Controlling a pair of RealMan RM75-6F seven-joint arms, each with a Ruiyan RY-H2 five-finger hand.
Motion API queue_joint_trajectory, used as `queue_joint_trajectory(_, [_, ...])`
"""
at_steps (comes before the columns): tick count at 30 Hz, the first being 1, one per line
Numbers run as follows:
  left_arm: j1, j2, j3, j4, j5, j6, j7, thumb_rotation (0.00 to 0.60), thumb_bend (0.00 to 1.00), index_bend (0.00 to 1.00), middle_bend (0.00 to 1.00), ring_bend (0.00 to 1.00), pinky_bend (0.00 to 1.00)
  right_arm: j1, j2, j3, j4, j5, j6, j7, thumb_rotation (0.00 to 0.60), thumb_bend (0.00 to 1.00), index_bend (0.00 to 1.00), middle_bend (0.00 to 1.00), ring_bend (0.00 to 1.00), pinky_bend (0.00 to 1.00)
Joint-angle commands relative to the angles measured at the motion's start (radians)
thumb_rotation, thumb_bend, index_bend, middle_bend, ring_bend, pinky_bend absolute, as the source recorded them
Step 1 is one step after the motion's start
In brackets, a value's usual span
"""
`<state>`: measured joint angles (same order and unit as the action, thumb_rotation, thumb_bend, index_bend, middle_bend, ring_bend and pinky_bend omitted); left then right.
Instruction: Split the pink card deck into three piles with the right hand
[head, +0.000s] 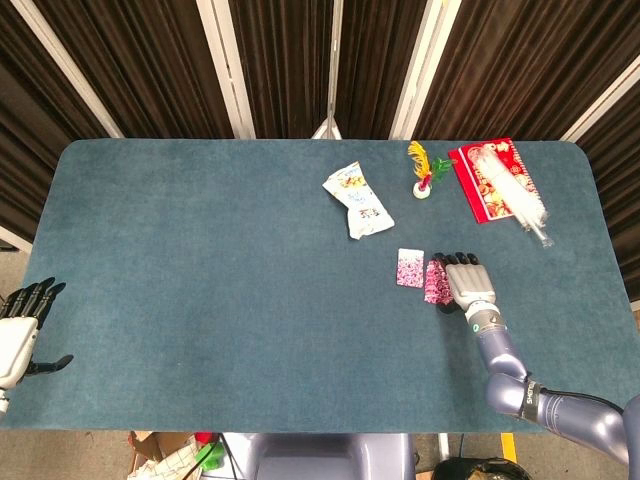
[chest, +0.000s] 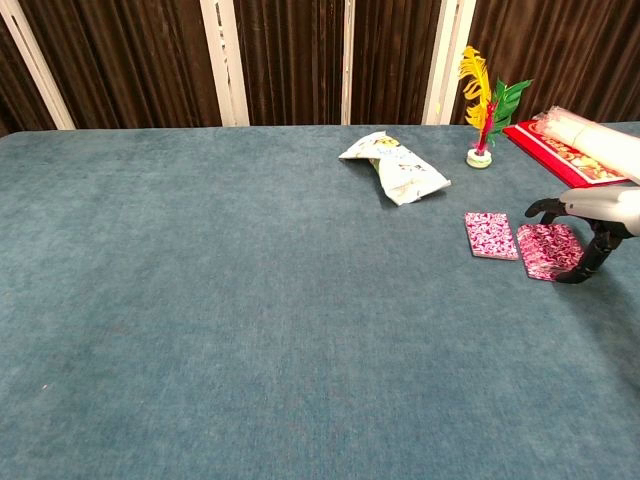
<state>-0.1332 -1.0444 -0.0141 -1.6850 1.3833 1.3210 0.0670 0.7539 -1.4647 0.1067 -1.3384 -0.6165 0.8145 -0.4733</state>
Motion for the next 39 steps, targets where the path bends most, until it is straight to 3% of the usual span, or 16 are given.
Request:
queue_joint_trajectory(1, [0.0,0.0,0.0,0.0,-0.001,0.0,-0.001,0.6,0.02,0.0,0.0,0.0,0.0,0.002,-0.003,0.001,0.006,0.004,0.0,-0.002,0.6,0.31,0.11,0.17,0.0,0.0])
queue_joint_trajectory(7, [0.0,0.0,0.0,0.0,0.0,0.001,-0.002,0.6,0.02,0.0,0.0,0.0,0.0,-0.004,-0.018,0.006,0.023,-0.009,0.017,0.013,0.6,0.31,0.42,0.36,0.14,0.0])
queue_joint_trajectory(11, [0.0,-0.001,0.001,0.0,0.001,0.0,0.001,0.6,0.02,0.0,0.0,0.0,0.0,-0.012,-0.025,0.013,0.029,-0.035,0.035,0.035,0.6,0.31,0.53,0.43,0.2,0.0])
queue_joint_trajectory(19, [0.002,-0.002,0.002,-0.001,0.005,0.005,0.001,0.6,0.02,0.0,0.0,0.0,0.0,-0.022,-0.011,0.033,-0.016,-0.105,0.075,0.066,0.6,0.31,0.54,0.44,0.21,0.0])
queue_joint_trajectory(28, [0.002,-0.002,0.002,-0.001,0.006,0.006,0.007,0.6,0.02,0.0,0.0,0.0,0.0,-0.013,0.022,0.056,-0.172,-0.158,0.137,0.04,0.6,0.31,0.54,0.44,0.21,0.0])
queue_joint_trajectory(39, [0.003,-0.002,0.002,0.002,0.008,0.008,0.001,0.6,0.02,0.0,0.0,0.0,0.0,0.035,-0.05,0.059,-0.277,-0.151,0.188,-0.068,0.6,0.31,0.52,0.44,0.19,0.0])
